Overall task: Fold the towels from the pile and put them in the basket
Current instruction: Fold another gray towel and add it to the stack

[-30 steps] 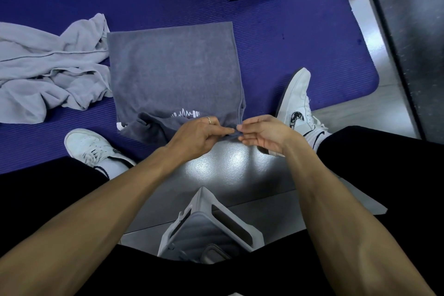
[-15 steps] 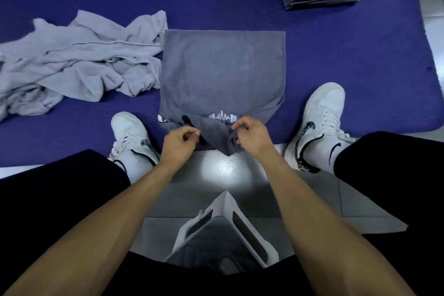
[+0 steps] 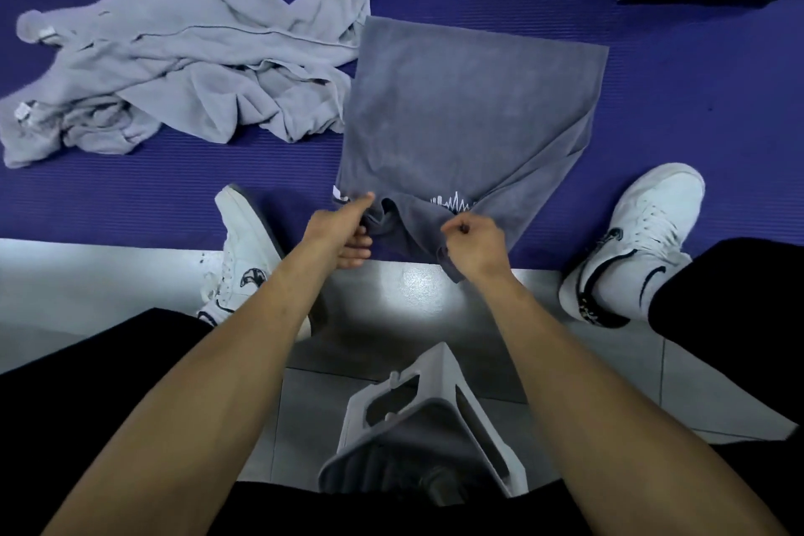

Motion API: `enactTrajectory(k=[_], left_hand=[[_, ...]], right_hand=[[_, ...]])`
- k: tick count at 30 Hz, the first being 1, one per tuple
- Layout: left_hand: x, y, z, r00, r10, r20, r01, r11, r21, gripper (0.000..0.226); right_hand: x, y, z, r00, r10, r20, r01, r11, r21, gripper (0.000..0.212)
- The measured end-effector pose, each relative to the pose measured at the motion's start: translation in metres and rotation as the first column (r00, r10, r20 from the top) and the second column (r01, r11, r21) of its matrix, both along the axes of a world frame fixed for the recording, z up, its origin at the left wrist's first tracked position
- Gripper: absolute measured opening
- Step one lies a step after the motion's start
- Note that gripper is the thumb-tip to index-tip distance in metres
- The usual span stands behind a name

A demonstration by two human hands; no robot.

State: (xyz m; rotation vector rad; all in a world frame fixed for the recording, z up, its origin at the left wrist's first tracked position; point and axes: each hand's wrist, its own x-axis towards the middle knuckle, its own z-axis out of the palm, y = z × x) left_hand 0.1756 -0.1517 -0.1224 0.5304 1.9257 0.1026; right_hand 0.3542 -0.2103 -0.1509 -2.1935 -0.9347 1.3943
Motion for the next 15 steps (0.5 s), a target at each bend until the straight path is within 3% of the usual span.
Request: enactTrajectory(k=[4,7,9,11,15], left_hand=[[-0.005,-0.002,-0.004,0.993,-0.104,-0.057,0.105,0.994,0.007,0.023],[-0.022,-0.02,-0.01,0.994,-0.09,-0.069,0.101,0.979,0.176,0.019],[-0.035,-0.032,-0.007,0.996,-0.064,-0.057,0.08,0.933,0.352,0.012],[-0.043,-0.04,0.001,0.998,-0.057,-0.014,0.056,0.867,0.496,0.019],[-0.046,-0.043,0.017,0.963,-0.268,-0.021,0.217,0.732,0.645,0.017]], right_hand=[[0.0,-0.001,0.005,1.0,0.021,-0.001,-0.021,1.0,0.021,0.028],[0.004,-0.003,0.012,1.0,0.022,-0.001,-0.022,0.998,0.059,0.028],[0.007,-0.006,0.015,1.0,0.027,0.001,-0.027,0.992,0.123,0.028],[0.014,-0.01,0.02,1.0,0.01,0.0,-0.01,0.981,0.196,0.027],[0.033,-0.018,0.038,0.995,0.081,0.063,-0.096,0.956,0.278,0.035]])
